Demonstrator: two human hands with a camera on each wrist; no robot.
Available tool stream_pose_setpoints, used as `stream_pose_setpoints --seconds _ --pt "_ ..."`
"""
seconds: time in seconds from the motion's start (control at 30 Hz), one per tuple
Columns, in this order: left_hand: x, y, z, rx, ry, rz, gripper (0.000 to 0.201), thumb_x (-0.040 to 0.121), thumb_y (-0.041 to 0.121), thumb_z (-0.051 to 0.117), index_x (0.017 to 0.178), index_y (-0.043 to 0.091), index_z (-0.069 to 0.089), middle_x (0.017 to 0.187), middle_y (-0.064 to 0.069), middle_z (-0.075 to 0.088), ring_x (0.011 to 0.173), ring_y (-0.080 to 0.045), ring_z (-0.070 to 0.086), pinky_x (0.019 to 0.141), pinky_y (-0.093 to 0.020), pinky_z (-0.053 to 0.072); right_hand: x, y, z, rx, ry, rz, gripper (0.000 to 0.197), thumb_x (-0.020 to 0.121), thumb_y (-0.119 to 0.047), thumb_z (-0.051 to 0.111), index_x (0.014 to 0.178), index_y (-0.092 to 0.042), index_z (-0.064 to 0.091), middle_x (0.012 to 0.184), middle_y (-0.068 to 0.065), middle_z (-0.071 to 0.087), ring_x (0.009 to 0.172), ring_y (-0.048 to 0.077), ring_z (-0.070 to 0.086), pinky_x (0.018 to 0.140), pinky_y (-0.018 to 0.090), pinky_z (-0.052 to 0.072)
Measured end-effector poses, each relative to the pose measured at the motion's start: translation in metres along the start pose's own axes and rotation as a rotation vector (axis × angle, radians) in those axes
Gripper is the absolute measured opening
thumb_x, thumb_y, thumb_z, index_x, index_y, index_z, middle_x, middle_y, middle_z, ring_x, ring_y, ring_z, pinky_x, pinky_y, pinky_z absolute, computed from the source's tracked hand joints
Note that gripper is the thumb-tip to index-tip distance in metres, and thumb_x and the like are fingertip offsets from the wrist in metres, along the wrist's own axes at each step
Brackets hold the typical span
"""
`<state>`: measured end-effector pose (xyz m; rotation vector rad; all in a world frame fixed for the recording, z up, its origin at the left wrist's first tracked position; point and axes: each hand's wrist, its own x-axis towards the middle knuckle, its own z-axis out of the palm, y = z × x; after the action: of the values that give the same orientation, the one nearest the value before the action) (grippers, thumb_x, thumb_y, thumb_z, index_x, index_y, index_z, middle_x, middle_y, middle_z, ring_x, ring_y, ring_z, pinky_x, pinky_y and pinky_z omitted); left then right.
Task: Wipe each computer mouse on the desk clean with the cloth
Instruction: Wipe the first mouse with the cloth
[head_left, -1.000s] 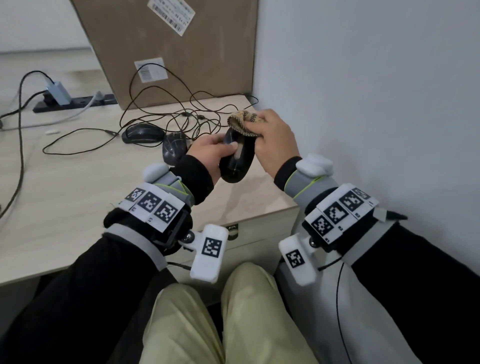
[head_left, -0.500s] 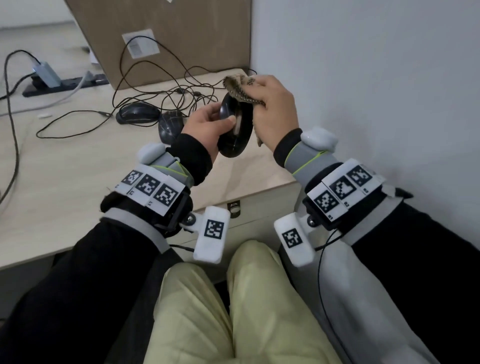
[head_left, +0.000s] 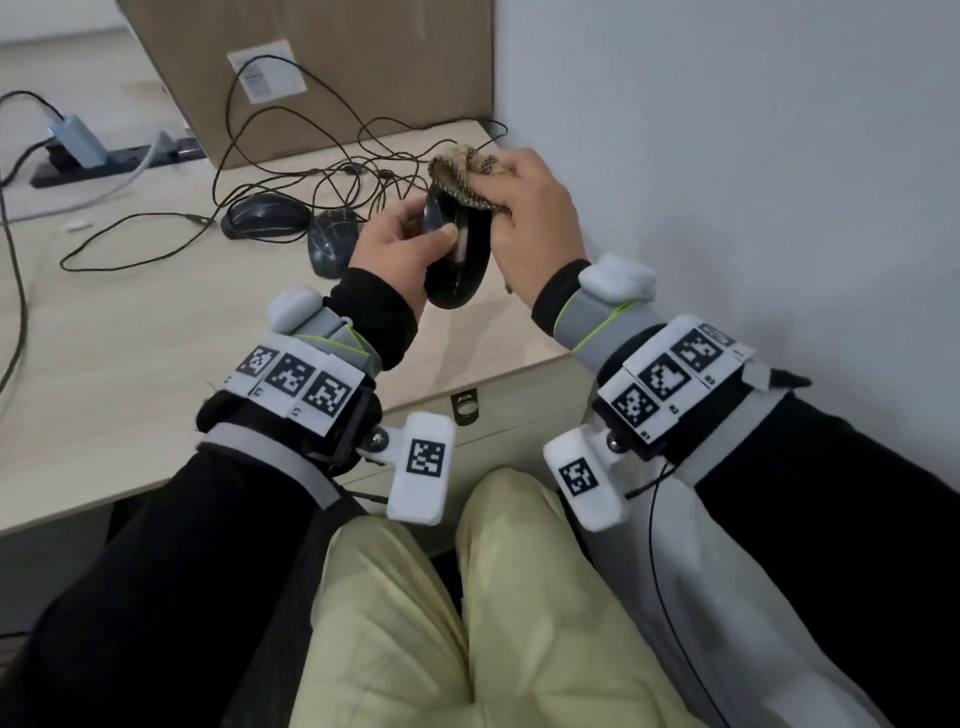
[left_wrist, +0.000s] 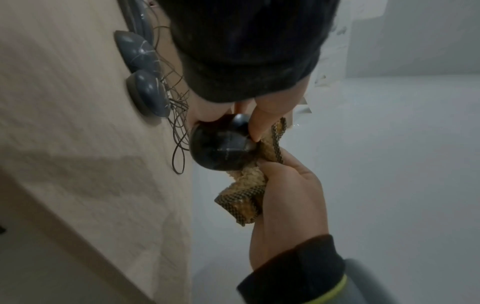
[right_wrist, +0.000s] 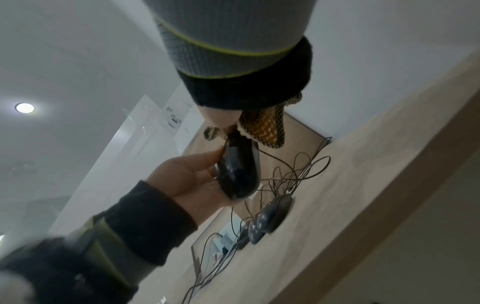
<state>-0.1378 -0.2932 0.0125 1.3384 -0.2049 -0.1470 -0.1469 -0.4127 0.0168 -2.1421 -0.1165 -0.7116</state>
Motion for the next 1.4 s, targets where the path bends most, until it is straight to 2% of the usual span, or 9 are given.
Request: stream_pose_setpoints --seconds 0.1,0.23,0.33,0.47,0.73,1.03,1.17,1.3,1.4 --pt "0.003 -0.002 0.001 -0.072 0.073 0.001 0.043 0.066 -0.003 0.055 0.109 -0.004 0.055 0.094 -0.017 0.062 0.094 -0.03 0.06 0.096 -0.044 0.047 -0.015 -0.001 0.006 0.024 0.007 -0.053 0.041 0.07 -0.004 0.04 0.094 -0.007 0.073 0.106 0.015 0.062 0.096 0.036 0.057 0.086 0.04 0.048" --pt "0.006 -0.002 0.002 -0.043 0.042 0.004 0.028 0.072 -0.001 0.057 0.098 0.007 0.059 0.087 -0.008 0.064 0.085 -0.025 0.061 0.091 -0.044 0.049 -0.01 0.001 -0.004 0.219 0.218 0.163 0.042 0.068 0.003 0.042 0.096 -0.004 0.072 0.107 0.014 0.066 0.101 0.026 0.06 0.086 0.01 0.038" --pt "0.007 -0.005 0.0 -0.006 0.033 0.013 0.027 0.083 -0.006 0.054 0.105 0.009 0.058 0.087 -0.006 0.062 0.084 -0.023 0.061 0.09 -0.045 0.05 0.008 0.008 -0.013 0.253 0.301 0.217 0.041 0.072 0.001 0.043 0.102 -0.006 0.071 0.11 0.012 0.065 0.102 0.025 0.061 0.094 0.024 0.044" --pt "0.004 -0.004 0.006 -0.019 0.01 0.018 0.029 0.074 -0.001 0.057 0.1 0.012 0.058 0.089 -0.008 0.06 0.09 -0.028 0.057 0.097 -0.05 0.045 0.011 0.005 -0.013 0.081 0.139 0.001 0.04 0.073 0.006 0.048 0.102 -0.009 0.071 0.109 0.008 0.063 0.096 0.012 0.055 0.087 0.015 0.041" --pt "0.008 -0.001 0.002 -0.058 0.05 0.032 0.042 0.066 -0.004 0.055 0.108 0.001 0.055 0.095 -0.016 0.061 0.096 -0.03 0.058 0.095 -0.043 0.048 -0.015 0.006 0.004 -0.022 0.074 -0.15 0.042 0.069 0.001 0.041 0.095 -0.008 0.072 0.109 0.014 0.062 0.094 0.038 0.057 0.082 0.044 0.049" --pt "0.003 -0.001 0.004 -0.038 0.058 0.018 0.036 0.064 -0.004 0.056 0.1 0.001 0.057 0.092 -0.017 0.06 0.092 -0.029 0.057 0.098 -0.046 0.044 -0.013 -0.004 -0.002 0.079 0.079 -0.037 0.036 0.065 -0.003 0.041 0.081 -0.006 0.073 0.094 0.009 0.066 0.087 0.028 0.062 0.077 0.038 0.051" --pt "0.004 0.001 -0.001 0.019 0.073 0.026 0.051 0.07 0.002 0.059 0.12 -0.002 0.053 0.101 -0.016 0.059 0.1 -0.03 0.056 0.102 -0.053 0.043 -0.008 0.005 -0.01 0.209 0.284 0.178 0.035 0.066 -0.009 0.043 0.082 -0.009 0.074 0.089 0.003 0.07 0.084 0.025 0.065 0.079 0.034 0.053" --pt "0.0 -0.002 0.0 0.042 0.073 0.019 0.058 0.069 0.005 0.06 0.126 -0.004 0.049 0.104 -0.014 0.058 0.1 -0.029 0.056 0.101 -0.054 0.044 0.0 0.005 -0.011 0.08 0.214 0.019 0.039 0.073 0.002 0.046 0.102 -0.009 0.071 0.11 0.009 0.064 0.101 0.021 0.06 0.087 0.016 0.043" --pt "-0.001 -0.002 0.003 0.051 0.066 0.029 0.051 0.07 0.004 0.06 0.12 -0.001 0.052 0.105 -0.016 0.058 0.102 -0.029 0.057 0.102 -0.053 0.043 -0.002 0.002 -0.006 0.043 0.079 -0.073 0.043 0.074 0.001 0.043 0.105 -0.009 0.07 0.111 0.01 0.062 0.102 0.023 0.059 0.089 0.024 0.045"
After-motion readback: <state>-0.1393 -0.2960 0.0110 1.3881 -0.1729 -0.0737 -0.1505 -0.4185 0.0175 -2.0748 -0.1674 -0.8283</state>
